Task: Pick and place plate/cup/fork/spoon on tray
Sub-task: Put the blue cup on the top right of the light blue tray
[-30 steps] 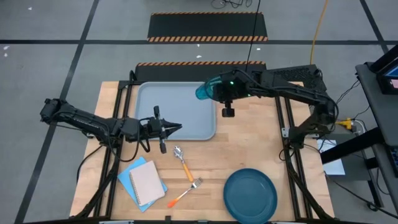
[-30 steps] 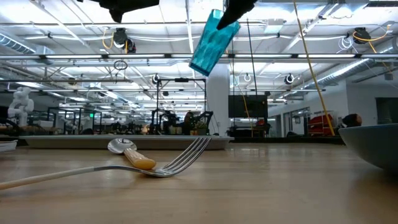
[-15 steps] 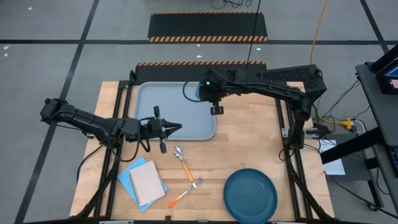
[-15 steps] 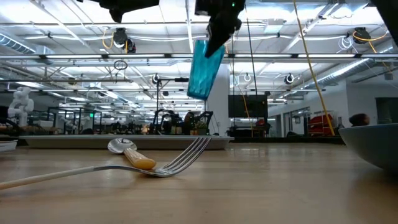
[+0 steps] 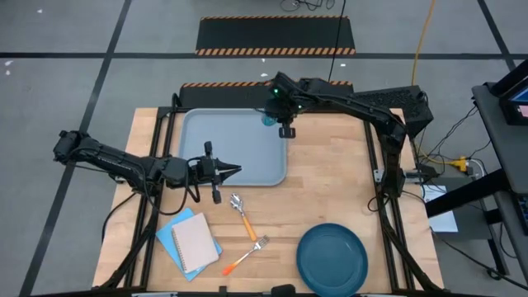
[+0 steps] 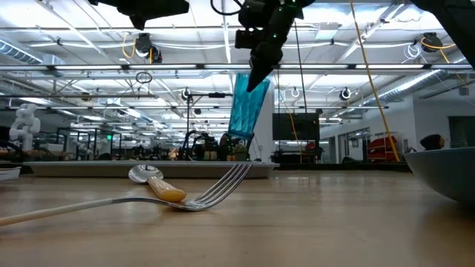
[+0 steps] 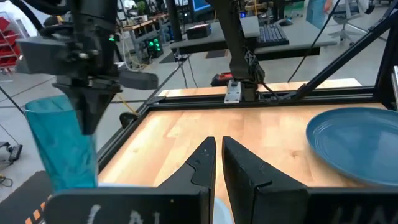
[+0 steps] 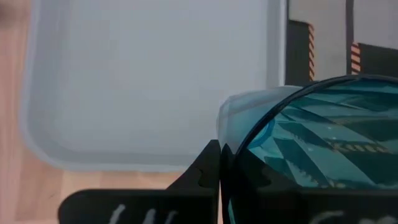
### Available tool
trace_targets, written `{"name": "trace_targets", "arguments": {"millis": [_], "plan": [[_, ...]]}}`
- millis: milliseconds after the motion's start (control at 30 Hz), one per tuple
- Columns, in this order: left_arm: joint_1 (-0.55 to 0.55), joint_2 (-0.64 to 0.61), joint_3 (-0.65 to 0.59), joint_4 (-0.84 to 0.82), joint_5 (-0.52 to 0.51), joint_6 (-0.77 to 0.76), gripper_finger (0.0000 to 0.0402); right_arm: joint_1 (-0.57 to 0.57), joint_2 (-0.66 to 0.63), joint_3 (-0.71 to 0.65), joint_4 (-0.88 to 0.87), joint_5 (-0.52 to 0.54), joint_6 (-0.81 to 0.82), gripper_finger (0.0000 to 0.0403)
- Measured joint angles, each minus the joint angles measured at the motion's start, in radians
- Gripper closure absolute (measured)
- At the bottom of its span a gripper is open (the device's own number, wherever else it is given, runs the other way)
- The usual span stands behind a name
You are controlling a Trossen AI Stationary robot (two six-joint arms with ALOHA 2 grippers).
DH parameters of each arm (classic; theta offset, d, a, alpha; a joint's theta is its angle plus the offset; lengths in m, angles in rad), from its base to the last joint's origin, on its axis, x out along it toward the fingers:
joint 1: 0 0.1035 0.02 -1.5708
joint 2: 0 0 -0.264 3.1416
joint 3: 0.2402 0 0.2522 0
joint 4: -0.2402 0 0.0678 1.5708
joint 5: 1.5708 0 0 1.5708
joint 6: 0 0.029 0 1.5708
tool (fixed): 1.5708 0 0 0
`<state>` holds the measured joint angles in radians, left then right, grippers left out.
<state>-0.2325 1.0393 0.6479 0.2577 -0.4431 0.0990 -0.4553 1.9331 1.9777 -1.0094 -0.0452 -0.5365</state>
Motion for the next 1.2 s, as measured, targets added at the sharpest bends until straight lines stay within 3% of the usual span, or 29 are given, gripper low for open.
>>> {"name": "trace_targets", "arguments": {"millis": [567, 1200], "plan": [[0.002, 0.000, 0.000, 0.000, -0.001, 0.001, 0.0369, -0.100, 0.000, -0.131, 0.110, -0.066, 0.000, 0.0388], [0.002, 0.000, 0.000, 0.000, -0.002, 0.019, 0.0369, -0.108, 0.000, -0.222, 0.240, -0.090, -0.033, 0.0387]]}}
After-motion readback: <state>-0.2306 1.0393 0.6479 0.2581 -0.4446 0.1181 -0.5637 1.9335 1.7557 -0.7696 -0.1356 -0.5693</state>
